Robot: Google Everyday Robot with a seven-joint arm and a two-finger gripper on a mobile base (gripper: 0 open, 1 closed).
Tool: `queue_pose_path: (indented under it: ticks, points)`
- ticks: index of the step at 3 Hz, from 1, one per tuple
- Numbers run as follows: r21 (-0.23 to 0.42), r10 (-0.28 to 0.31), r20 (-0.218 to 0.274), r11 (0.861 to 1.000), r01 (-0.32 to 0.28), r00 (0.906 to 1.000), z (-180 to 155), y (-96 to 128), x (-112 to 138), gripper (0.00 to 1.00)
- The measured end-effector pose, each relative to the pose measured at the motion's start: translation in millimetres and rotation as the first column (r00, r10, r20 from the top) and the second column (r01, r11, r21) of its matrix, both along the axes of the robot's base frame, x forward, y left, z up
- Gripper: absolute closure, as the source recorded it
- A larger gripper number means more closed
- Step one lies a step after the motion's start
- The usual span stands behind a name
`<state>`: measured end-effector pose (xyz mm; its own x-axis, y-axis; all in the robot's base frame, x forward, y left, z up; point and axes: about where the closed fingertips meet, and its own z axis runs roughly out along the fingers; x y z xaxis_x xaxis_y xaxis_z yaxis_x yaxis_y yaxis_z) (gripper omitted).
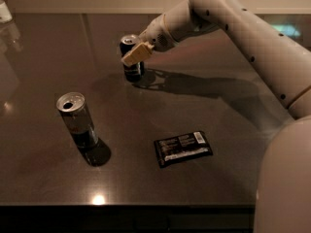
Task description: Knock pepsi can over
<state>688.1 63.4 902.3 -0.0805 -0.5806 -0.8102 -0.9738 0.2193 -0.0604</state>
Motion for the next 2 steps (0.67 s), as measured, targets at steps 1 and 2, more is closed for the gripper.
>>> queue_pose_path:
  ticks: [1, 2]
  points:
    - [-0.037, 0.007, 0.007, 0.999, -0.006, 1.0, 16, -14, -16, 0.93]
    - [-0.126, 0.033, 0.014, 0.992, -0.031, 0.9994, 32, -37, -41, 1.0]
